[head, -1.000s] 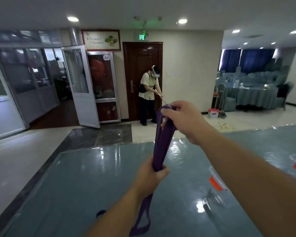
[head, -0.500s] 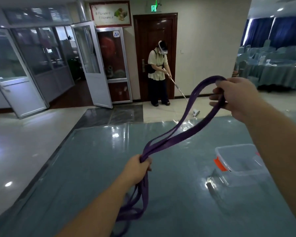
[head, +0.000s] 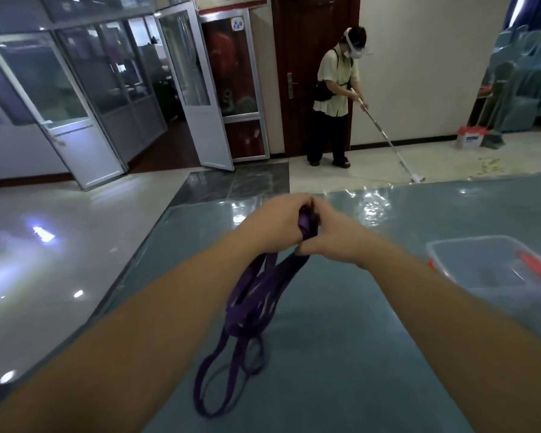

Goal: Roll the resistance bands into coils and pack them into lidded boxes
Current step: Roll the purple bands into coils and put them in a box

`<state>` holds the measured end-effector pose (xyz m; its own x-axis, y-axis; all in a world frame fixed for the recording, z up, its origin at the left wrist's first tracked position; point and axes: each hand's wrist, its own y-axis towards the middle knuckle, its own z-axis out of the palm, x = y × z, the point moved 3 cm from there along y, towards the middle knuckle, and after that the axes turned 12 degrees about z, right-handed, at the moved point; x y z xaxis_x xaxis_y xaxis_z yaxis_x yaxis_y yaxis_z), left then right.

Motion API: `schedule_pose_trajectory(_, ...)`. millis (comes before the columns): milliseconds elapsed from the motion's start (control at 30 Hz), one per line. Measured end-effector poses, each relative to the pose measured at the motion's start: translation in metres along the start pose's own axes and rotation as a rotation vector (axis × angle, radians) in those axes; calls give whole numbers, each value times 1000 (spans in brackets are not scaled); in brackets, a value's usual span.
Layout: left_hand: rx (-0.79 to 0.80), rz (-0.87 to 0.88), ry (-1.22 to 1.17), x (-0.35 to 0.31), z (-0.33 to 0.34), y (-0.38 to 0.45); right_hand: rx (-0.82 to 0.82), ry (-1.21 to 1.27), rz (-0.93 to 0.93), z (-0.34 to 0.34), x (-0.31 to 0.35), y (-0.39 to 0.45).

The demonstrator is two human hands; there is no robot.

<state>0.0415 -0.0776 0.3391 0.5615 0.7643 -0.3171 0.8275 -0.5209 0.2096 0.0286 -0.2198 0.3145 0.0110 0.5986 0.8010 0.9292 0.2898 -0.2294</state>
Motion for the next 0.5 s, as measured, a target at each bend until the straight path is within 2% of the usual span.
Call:
schedule_pose_trajectory(133, -53, -31, -64, 9, -16, -7, -84, 9, -51, 16, 16, 6)
schedule_pose_trajectory(300, -92, -63, -126, 26, -10, -24, -162, -233, -87, 11, 34, 6)
schedule_pose_trajectory(400, -209, -95, -264, 34, 6, -32, -244, -338, -126, 4, 47, 5)
schedule_pose_trajectory(500, -320, -139, -439, 37, 27, -37, -292, -282, -162, -7, 57, -4)
